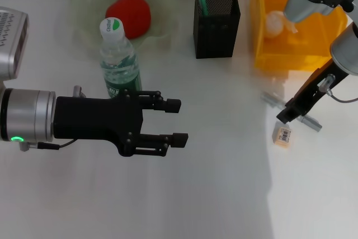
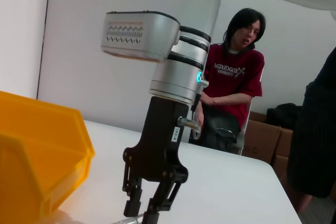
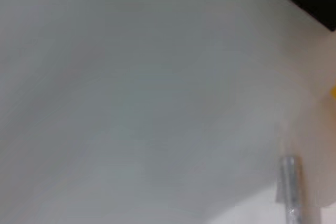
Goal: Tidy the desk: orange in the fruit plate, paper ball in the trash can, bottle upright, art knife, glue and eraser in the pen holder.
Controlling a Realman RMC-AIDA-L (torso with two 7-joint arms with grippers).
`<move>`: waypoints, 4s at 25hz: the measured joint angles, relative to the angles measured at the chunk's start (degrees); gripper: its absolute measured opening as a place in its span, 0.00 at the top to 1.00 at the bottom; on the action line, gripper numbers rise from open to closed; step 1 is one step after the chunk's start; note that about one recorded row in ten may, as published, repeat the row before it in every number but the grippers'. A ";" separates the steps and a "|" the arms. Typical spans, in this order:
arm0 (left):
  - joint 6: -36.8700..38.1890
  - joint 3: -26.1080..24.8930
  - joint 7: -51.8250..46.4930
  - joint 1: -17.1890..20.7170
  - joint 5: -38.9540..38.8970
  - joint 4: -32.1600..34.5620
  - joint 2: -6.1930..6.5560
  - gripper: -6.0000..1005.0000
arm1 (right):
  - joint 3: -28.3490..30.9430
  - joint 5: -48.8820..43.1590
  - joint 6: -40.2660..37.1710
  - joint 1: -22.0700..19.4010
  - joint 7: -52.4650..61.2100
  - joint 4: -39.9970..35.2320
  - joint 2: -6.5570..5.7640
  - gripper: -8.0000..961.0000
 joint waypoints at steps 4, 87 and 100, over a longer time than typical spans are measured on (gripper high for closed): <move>-0.02 0.00 0.00 0.05 0.00 0.00 0.00 0.31 | -4.52 0.17 -0.46 -0.78 0.00 -0.18 0.10 0.61; -0.23 -0.44 0.53 -0.79 -0.53 -0.78 -0.05 0.31 | 15.60 38.57 15.52 -12.79 -3.65 -18.81 -0.27 0.54; -0.45 -0.26 0.61 -0.77 -0.52 -0.80 -0.09 0.31 | 17.41 50.95 25.23 -2.43 -4.67 13.43 -9.90 0.53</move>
